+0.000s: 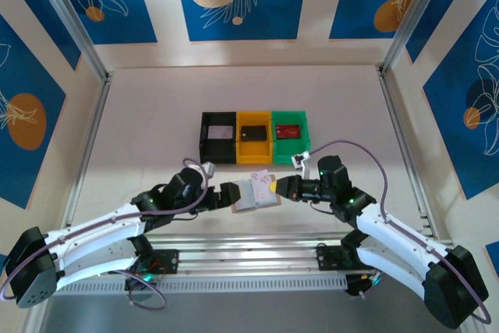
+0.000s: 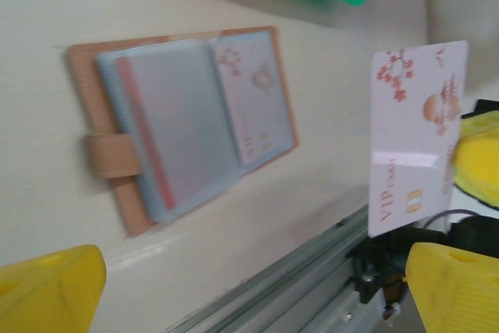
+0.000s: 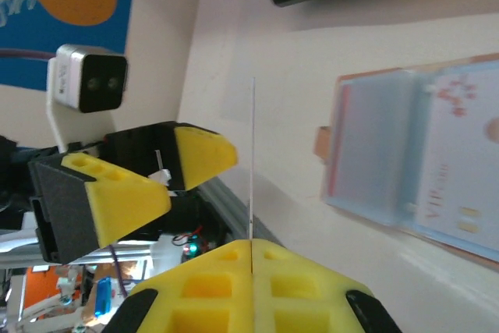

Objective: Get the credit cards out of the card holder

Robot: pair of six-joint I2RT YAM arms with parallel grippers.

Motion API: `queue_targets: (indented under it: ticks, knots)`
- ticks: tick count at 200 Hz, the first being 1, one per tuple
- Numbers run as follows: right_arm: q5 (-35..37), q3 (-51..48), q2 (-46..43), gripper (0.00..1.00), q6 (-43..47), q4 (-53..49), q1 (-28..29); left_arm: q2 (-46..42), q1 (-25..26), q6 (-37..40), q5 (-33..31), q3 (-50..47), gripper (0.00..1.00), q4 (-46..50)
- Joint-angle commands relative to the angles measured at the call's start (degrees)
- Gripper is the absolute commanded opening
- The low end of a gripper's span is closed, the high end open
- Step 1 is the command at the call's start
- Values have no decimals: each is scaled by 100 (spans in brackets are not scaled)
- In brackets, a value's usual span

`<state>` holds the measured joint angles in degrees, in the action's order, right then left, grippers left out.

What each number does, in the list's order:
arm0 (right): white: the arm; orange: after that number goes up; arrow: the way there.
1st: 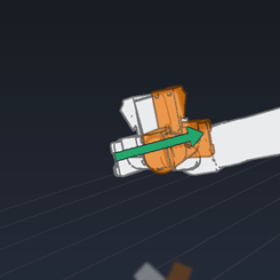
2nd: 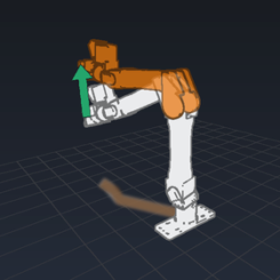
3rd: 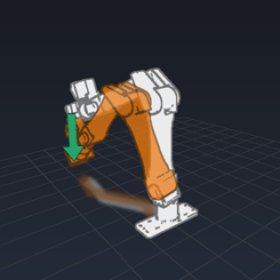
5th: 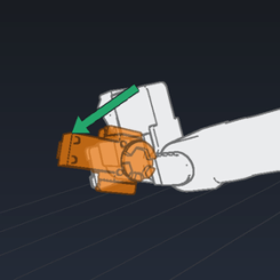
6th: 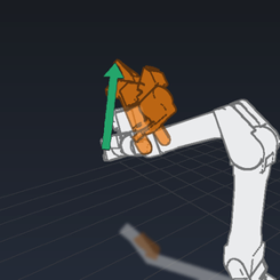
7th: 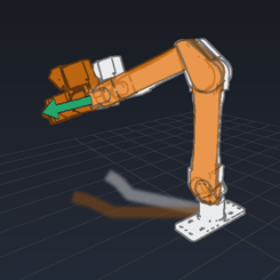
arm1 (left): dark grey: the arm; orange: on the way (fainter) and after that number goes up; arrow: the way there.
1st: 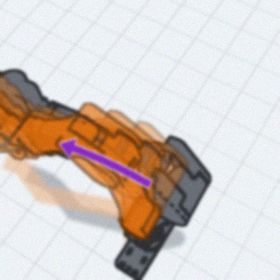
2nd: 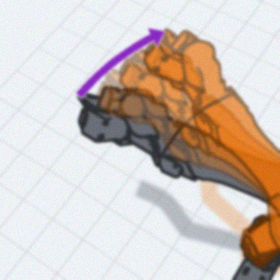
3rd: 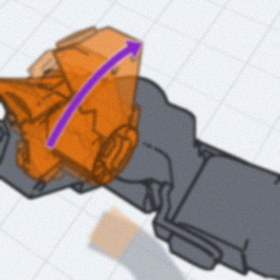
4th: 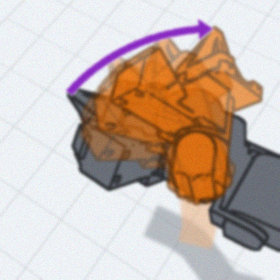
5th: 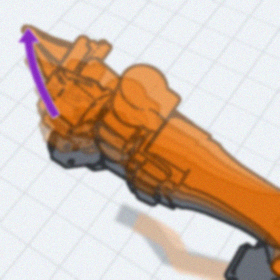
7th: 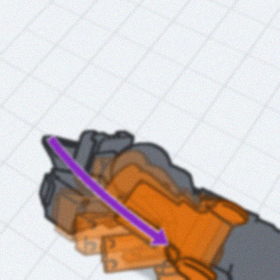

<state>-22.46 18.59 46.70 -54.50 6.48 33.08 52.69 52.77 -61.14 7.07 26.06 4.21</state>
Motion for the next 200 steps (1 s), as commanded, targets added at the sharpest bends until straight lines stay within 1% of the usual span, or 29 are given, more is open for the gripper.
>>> queue_targets:
  ticks: [1, 40, 61, 85, 99, 110, 144, 172, 192, 200]
  knots:
    - [83, -77, -82, 0, -413, 491, 202, 91, 115, -194, 45, -130, 97, -890]
    - [304, -9, -69, 0, -490, 552, 558, 234, 206, -397, 36, -277, 93, -1678]
    - [329, -29, -47, 0, -565, 624, 638, 251, 242, -472, 24, -330, 88, -2002]
    - [330, -48, -30, 0, -621, 708, 707, 268, 284, -524, 31, -356, 78, -2231]
    - [329, -48, -21, 0, -632, 749, 749, 293, 315, -555, 16, -386, 68, -2343]
    - [332, -40, -7, 0, -634, 758, 778, 310, 329, -601, 7, -437, 62, -2497]
    - [321, -32, 73, 0, -649, 858, 855, 387, 383, -687, 0, -515, 51, -2840]
    - [320, 12, 96, 0, -625, 873, 906, 370, 417, -711, -52, -515, 38, -2881]
    - [330, 13, 103, 0, -606, 857, 928, 315, 427, -719, -91, -523, 33, -2882]
    - [337, 4, 112, 0, -607, 855, 935, 289, 435, -721, -108, -523, 29, -2879]
